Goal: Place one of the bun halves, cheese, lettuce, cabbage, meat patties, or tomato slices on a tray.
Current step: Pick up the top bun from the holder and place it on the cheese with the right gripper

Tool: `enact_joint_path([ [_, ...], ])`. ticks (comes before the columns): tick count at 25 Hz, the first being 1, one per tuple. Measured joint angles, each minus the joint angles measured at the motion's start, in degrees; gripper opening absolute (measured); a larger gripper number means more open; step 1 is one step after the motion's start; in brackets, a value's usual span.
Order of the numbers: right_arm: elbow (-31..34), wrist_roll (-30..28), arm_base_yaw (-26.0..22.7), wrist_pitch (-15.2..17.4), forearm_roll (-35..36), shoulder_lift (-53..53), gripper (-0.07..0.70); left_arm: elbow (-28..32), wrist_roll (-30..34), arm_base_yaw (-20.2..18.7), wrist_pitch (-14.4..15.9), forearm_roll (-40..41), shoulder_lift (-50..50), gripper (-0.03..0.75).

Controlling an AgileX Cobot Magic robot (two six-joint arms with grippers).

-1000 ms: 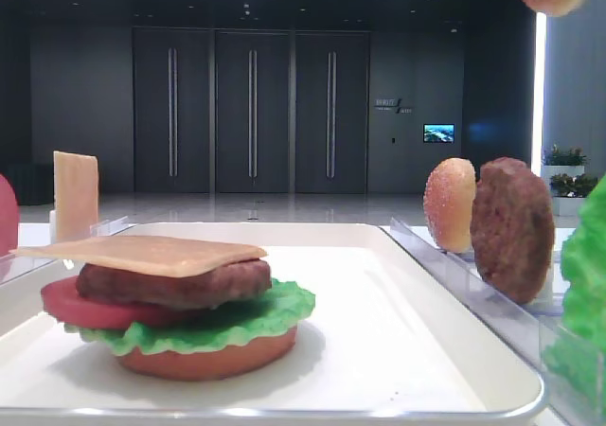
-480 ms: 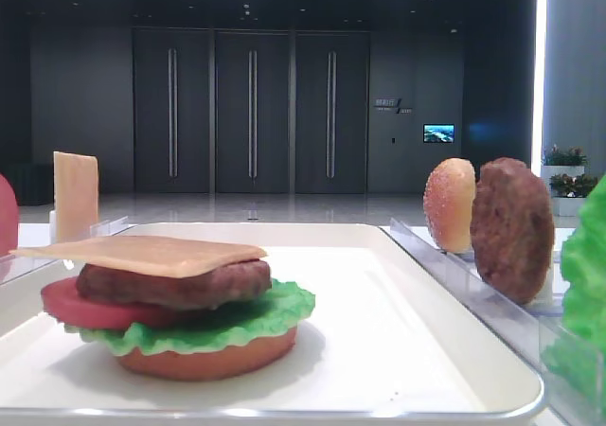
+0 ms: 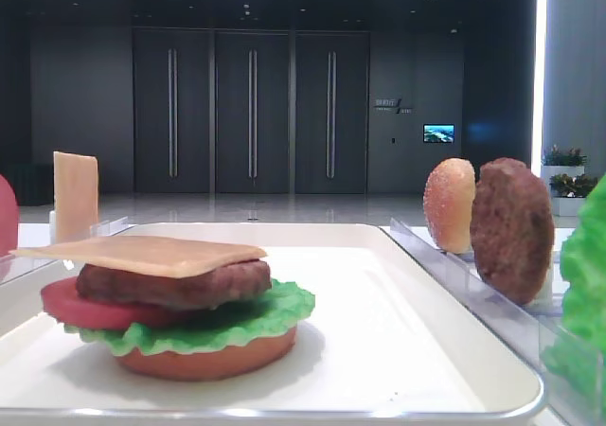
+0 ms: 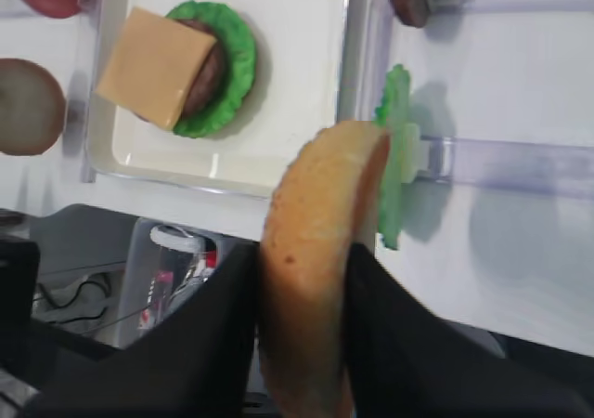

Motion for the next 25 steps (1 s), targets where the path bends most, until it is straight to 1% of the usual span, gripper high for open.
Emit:
enact_joint_path([
  [1, 1.42, -1.22, 0.0, -1.8, 1.95, 0.0, 0.206, 0.0, 0.0, 0.0, 0.0, 0.0, 0.0, 0.327],
  [3, 4.01, -3.87, 0.02, -6.93, 6.34, 0.11, 0.206, 0.0, 0.0, 0.0, 0.0, 0.0, 0.0, 0.327],
  [6, 6.73, -8.27, 0.02, -12.84, 11.67, 1.38, 0.206, 0.0, 0.0, 0.0, 0.0, 0.04, 0.0, 0.327],
  [8, 7.91, -12.15, 0.02, -15.56, 15.15, 4.25, 0.206, 0.0, 0.0, 0.0, 0.0, 0.04, 0.0, 0.327],
  [10, 9.29, -16.87, 0.02, -18.33, 20.43, 6.1, 0.206, 0.0, 0.0, 0.0, 0.0, 0.04, 0.0, 0.327],
  [11, 9.77, -20.0, 0.02, -19.38, 23.19, 6.93, 0.206, 0.0, 0.0, 0.0, 0.0, 0.06, 0.0, 0.327],
  [14, 10.31, -30.24, 0.02, -22.58, 34.43, 10.39, 0.206, 0.0, 0.0, 0.0, 0.0, 0.11, 0.0, 0.327],
  [17, 10.43, -40.98, 0.02, -24.38, 44.8, 14.47, 0.206, 0.0, 0.0, 0.0, 0.0, 0.11, 0.0, 0.327],
  [22, 10.43, -58.43, 0.02, -24.98, 60.44, 20.73, 0.206, 0.0, 0.0, 0.0, 0.0, 0.11, 0.0, 0.327],
  [23, 10.43, -61.94, 0.02, -25.59, 63.76, 22.09, 0.206, 0.0, 0.0, 0.0, -0.01, 0.11, 0.0, 0.327],
  [25, 10.43, -67.97, -0.32, -24.43, 69.12, 24.69, 0.206, 0.0, 0.0, 0.0, -0.01, 0.11, 0.0, 0.327],
])
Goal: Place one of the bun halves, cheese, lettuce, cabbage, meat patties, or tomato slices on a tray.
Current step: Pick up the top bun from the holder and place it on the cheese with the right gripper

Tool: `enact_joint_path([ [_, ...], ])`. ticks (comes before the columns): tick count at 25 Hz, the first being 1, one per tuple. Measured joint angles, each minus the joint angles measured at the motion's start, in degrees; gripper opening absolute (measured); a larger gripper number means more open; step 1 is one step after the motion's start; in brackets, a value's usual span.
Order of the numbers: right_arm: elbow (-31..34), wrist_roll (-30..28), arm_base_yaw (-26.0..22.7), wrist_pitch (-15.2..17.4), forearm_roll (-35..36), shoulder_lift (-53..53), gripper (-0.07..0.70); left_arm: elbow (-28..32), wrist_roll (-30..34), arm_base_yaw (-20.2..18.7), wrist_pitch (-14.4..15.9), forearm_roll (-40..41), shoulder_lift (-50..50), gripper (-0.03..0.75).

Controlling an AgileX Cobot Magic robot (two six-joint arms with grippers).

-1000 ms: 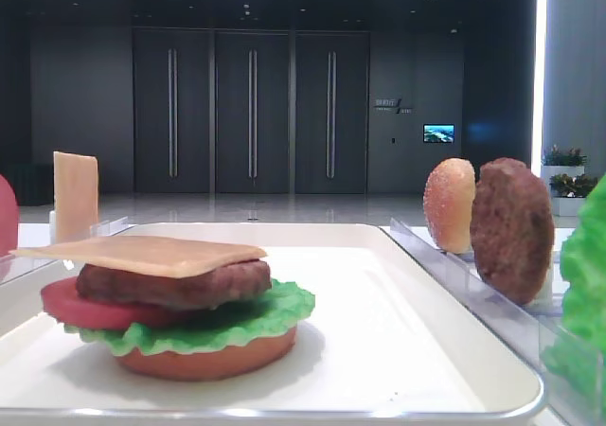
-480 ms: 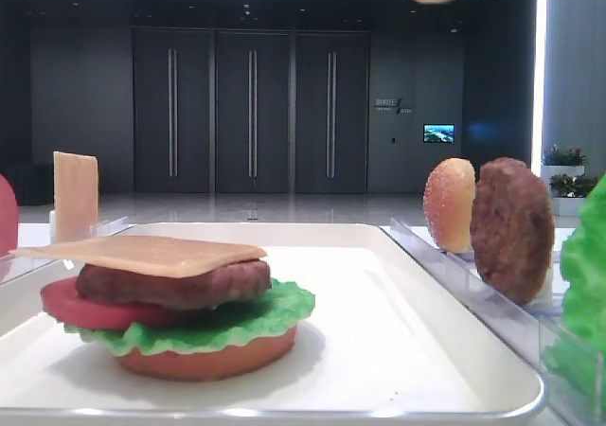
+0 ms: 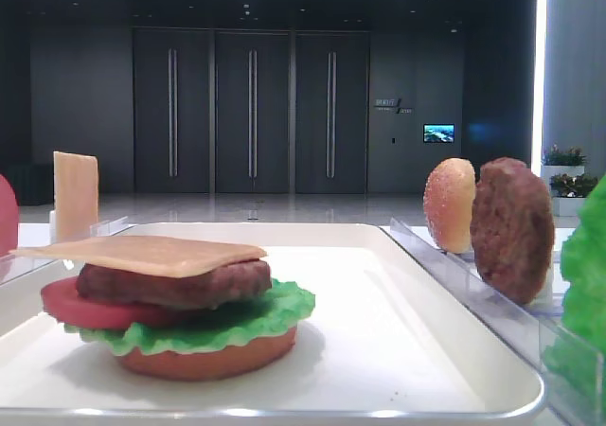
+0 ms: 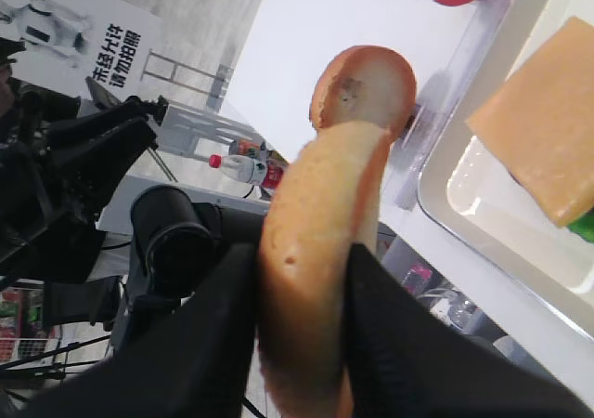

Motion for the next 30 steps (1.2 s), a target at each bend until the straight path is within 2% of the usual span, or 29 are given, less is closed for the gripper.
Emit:
enact_joint_path([
  [7, 0.0, -16.0, -6.17, 8.64, 13.72, 9.43, 0.206, 0.0, -0.17, 0.0, 0.0, 0.0, 0.0, 0.327],
  [14, 0.04, -23.55, -8.17, 15.06, 21.46, 17.11, 0.206, 0.0, -0.17, 0.0, 0.0, 0.0, 0.0, 0.327],
  [19, 0.04, -25.32, -8.17, 16.18, 23.34, 19.54, 0.206, 0.0, -0.17, 0.0, 0.0, 0.0, 0.0, 0.327],
  [30, 0.04, -25.55, -8.17, 16.41, 23.7, 19.64, 0.206, 0.0, -0.17, 0.0, 0.0, 0.0, 0.0, 0.327],
])
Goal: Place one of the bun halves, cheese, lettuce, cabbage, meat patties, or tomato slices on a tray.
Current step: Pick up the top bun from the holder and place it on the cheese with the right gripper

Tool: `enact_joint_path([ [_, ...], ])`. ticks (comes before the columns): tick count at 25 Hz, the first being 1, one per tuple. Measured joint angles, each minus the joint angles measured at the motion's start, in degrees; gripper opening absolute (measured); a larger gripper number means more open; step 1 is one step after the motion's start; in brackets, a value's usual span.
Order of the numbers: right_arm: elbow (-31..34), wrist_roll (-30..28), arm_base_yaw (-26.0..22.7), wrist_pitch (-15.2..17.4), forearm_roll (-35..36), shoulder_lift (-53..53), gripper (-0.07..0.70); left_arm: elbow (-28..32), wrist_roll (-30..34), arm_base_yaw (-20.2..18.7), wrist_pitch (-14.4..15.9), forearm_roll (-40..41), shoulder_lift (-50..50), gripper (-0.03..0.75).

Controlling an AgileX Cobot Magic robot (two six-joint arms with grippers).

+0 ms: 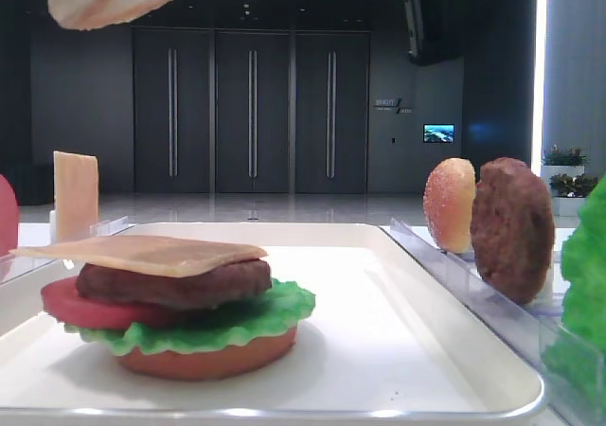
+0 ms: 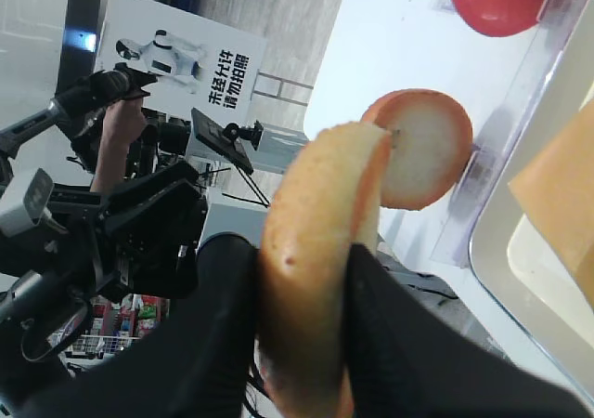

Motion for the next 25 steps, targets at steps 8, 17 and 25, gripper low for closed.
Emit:
enact_joint_path([
  [8, 0.0, -0.4, 0.0, 0.0, 0.0, 0.0, 0.205, 0.0, 0.0, 0.0, 0.0, 0.0, 0.0, 0.327],
  [17, 0.0, -0.52, 0.0, -0.39, 0.05, 0.0, 0.205, 0.0, 0.0, 0.0, 0.0, 0.0, 0.0, 0.327],
  [25, 0.0, -0.86, 0.0, -1.21, 0.05, 0.0, 0.202, 0.0, 0.0, 0.0, 0.0, 0.0, 0.0, 0.327],
])
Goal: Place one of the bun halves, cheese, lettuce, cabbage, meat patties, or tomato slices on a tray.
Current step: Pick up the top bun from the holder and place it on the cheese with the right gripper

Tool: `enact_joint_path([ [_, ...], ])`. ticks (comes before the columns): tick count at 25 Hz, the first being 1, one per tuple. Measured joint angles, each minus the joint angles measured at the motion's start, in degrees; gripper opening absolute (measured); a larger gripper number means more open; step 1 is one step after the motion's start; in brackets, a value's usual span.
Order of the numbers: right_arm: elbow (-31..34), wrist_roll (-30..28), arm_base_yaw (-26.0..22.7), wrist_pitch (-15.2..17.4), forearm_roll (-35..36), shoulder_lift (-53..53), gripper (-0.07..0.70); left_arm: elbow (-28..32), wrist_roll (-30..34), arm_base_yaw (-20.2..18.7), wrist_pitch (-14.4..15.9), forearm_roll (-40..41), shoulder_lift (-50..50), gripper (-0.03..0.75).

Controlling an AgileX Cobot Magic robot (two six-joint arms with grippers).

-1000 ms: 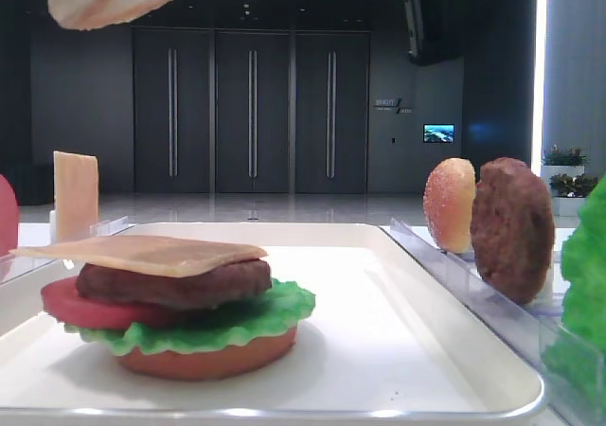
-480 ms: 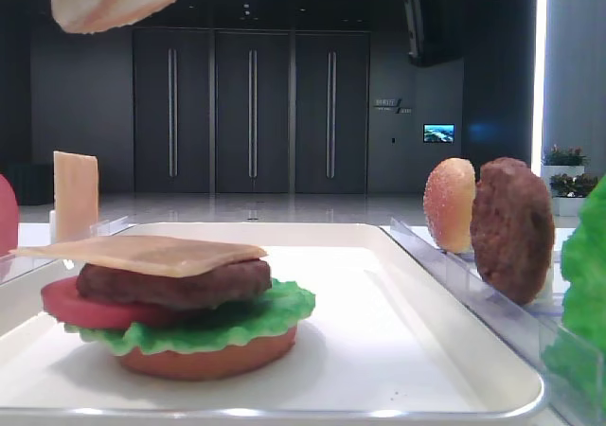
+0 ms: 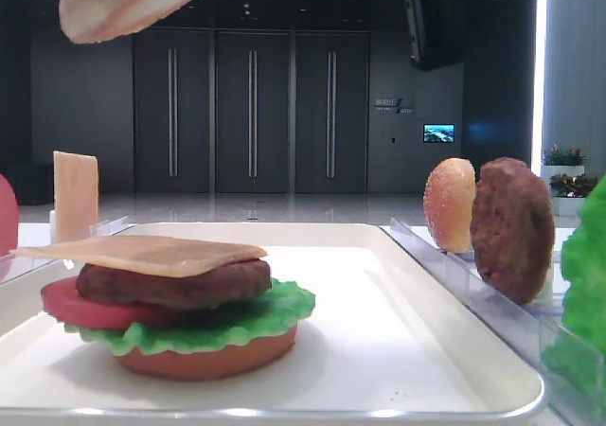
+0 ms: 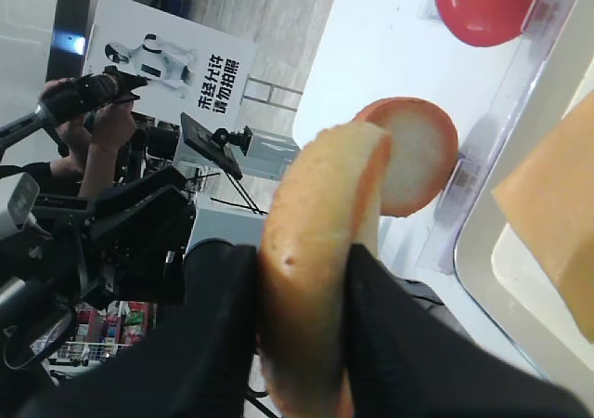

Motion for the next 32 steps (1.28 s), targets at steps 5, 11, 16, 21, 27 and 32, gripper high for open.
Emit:
enact_joint_path([
  [5, 0.0, -0.27, 0.0, -0.16, 0.0, 0.0, 0.202, 0.0, 0.0, 0.0, 0.0, 0.0, 0.0, 0.327],
  [11, 0.0, -0.63, 0.0, -1.72, 0.0, 0.56, 0.202, 0.0, 0.0, 0.0, 0.0, 0.0, 0.0, 0.327],
  [16, 0.0, -1.1, 0.0, -2.03, 0.06, 2.95, 0.202, 0.0, 0.0, 0.0, 0.0, 0.0, 0.0, 0.327],
  [21, 0.0, -1.68, 0.0, -1.98, 0.11, 4.45, 0.202, 0.0, 0.0, 0.0, 0.0, 0.0, 0.0, 0.327],
  [27, -2.49, -1.8, 0.11, -1.22, 0.1, 7.02, 0.202, 0.0, 0.0, 0.0, 0.0, 0.0, 0.0, 0.327],
  [32, -4.81, -1.8, 0.93, -0.52, 0.2, 9.29, 0.202, 0.0, 0.0, 0.0, 0.0, 0.0, 0.0, 0.327],
])
